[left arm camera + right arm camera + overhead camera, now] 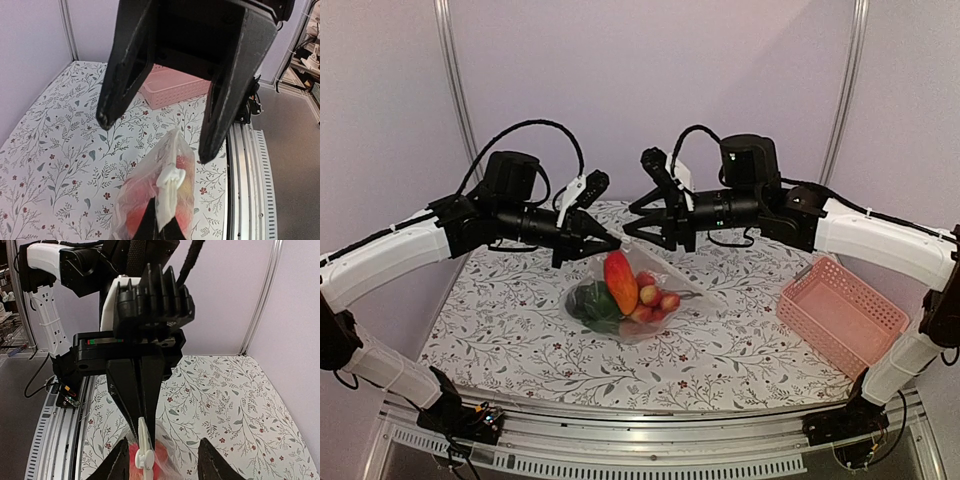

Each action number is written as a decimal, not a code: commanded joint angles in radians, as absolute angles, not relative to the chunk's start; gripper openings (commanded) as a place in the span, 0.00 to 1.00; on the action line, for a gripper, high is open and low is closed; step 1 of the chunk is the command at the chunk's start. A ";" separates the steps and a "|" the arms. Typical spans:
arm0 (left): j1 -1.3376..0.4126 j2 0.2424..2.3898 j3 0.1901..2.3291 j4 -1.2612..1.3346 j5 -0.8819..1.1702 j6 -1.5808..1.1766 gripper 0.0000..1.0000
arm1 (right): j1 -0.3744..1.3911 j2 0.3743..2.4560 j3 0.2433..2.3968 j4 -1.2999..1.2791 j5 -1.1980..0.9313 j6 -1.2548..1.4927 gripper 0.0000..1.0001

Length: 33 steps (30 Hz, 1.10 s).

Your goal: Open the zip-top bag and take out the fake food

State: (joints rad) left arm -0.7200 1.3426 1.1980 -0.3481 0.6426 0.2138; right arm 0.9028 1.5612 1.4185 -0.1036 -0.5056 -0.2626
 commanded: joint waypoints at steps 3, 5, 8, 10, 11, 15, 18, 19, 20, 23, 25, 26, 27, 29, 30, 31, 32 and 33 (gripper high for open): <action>-0.736 1.340 1.203 -0.278 0.642 0.182 0.00 | 0.912 1.585 1.397 -0.083 -0.515 -0.246 0.46; -0.735 1.344 1.205 -0.279 0.642 0.185 0.00 | 0.911 1.592 1.387 -0.072 -0.507 -0.240 0.45; -0.735 1.346 1.208 -0.279 0.643 0.185 0.00 | 0.911 1.601 1.383 -0.069 -0.503 -0.239 0.44; -0.735 1.349 1.209 -0.279 0.643 0.186 0.00 | 0.911 1.606 1.381 -0.067 -0.505 -0.241 0.43; -0.735 1.350 1.210 -0.278 0.643 0.183 0.00 | 0.911 1.608 1.379 -0.067 -0.506 -0.244 0.43; -0.735 1.353 1.212 -0.275 0.640 0.183 0.00 | 0.911 1.617 1.376 -0.067 -0.509 -0.254 0.39; -0.736 1.353 1.211 -0.272 0.640 0.180 0.00 | 0.911 1.622 1.375 -0.067 -0.502 -0.259 0.35; -0.734 1.353 1.210 -0.271 0.640 0.179 0.00 | 0.912 1.623 1.374 -0.067 -0.494 -0.261 0.31; -0.735 1.352 1.210 -0.272 0.639 0.180 0.00 | 0.912 1.623 1.372 -0.068 -0.485 -0.262 0.28; -0.733 1.345 1.206 -0.266 0.633 0.178 0.00 | 0.913 1.619 1.365 -0.067 -0.465 -0.268 0.16; -0.731 1.338 1.198 -0.255 0.630 0.174 0.00 | 0.913 1.615 1.356 -0.067 -0.457 -0.271 0.10; -0.728 1.331 1.194 -0.247 0.629 0.169 0.00 | 0.913 1.612 1.349 -0.067 -0.453 -0.272 0.07; -0.724 1.327 1.188 -0.238 0.629 0.165 0.00 | 0.913 1.609 1.343 -0.067 -0.450 -0.273 0.05; -0.715 1.316 1.178 -0.222 0.633 0.155 0.00 | 0.912 1.600 1.328 -0.067 -0.441 -0.273 0.03; -0.710 1.311 1.174 -0.216 0.634 0.150 0.00 | 0.912 1.594 1.320 -0.068 -0.436 -0.273 0.02; -0.704 1.307 1.170 -0.210 0.635 0.146 0.00 | 0.911 1.590 1.310 -0.068 -0.430 -0.272 0.01; -0.700 1.301 1.164 -0.202 0.637 0.142 0.00 | 0.911 1.582 1.298 -0.068 -0.425 -0.269 0.00; -0.695 1.298 1.161 -0.196 0.637 0.138 0.00 | 0.911 1.574 1.286 -0.068 -0.418 -0.268 0.00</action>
